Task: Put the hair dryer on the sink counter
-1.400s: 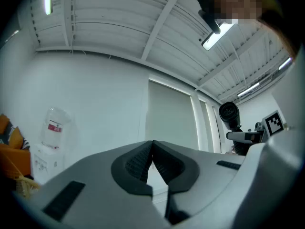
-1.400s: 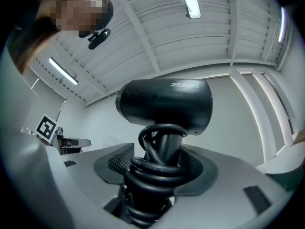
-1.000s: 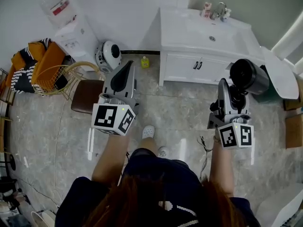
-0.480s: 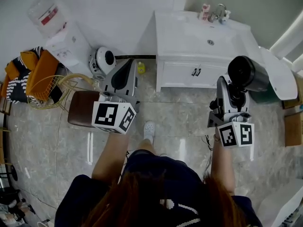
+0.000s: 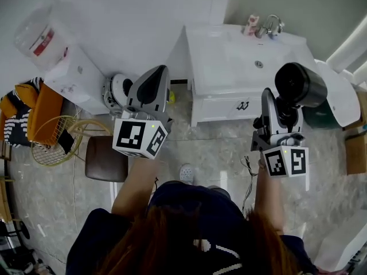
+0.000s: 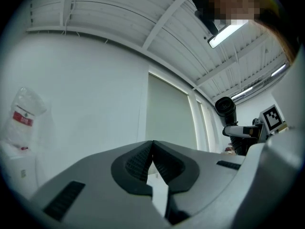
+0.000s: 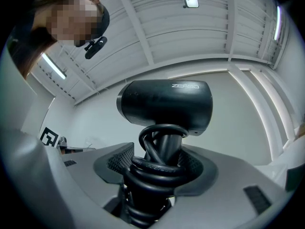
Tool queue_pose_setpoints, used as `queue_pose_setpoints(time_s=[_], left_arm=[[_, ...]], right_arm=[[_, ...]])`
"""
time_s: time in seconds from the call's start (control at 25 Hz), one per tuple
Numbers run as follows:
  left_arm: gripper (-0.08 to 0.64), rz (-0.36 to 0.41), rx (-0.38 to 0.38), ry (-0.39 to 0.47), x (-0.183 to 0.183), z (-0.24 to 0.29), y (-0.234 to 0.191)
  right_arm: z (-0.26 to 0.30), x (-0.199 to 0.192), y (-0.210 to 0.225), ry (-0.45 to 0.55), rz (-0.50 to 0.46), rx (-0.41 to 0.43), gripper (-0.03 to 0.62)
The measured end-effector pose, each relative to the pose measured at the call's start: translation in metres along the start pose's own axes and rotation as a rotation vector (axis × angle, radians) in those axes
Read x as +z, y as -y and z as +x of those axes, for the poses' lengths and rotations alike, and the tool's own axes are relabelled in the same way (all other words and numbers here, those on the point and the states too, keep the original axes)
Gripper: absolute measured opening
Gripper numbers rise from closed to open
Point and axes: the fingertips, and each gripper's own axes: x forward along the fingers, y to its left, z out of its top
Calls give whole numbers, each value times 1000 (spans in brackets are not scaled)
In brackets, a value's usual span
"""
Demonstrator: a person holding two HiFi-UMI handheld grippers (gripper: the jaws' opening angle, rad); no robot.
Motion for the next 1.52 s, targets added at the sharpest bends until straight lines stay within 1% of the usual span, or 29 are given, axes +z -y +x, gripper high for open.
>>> queue_pose_setpoints(time_s=[0.24,0.44,0.6,0.68,0.84,0.96,1.08,1.24,1.36,1.52], left_arm=[[18,-15,-4,-26,-24,45,-41],[18,-23,13,-37,-46,80,-61],[18,-18,44,-47,-63,118,-80],[18,-11,64,-48,-70,146,-90],[18,6,103,-33,-80,224,-112],[18,2,141,-17,-85,274,-128],[18,8,187,-6,-89,311,-142],[18,15,233,-14,-104,351,-152],[18,18,244,-30,-118,373,-163],[18,10,241,-45,-135,390,-184]], right_arm=[[54,-31,5,-34,1,-1,287],[96,-51,27,-42,12,8,287],[141,-71,49,-41,19,40,287],[171,-82,64,-41,22,61,287],[250,-100,111,-47,36,104,287],[307,-110,143,-57,49,142,287],[356,-118,168,-62,53,181,287],[400,-137,196,-85,73,212,287],[424,-162,203,-119,100,221,287],[446,-196,196,-187,131,233,287]])
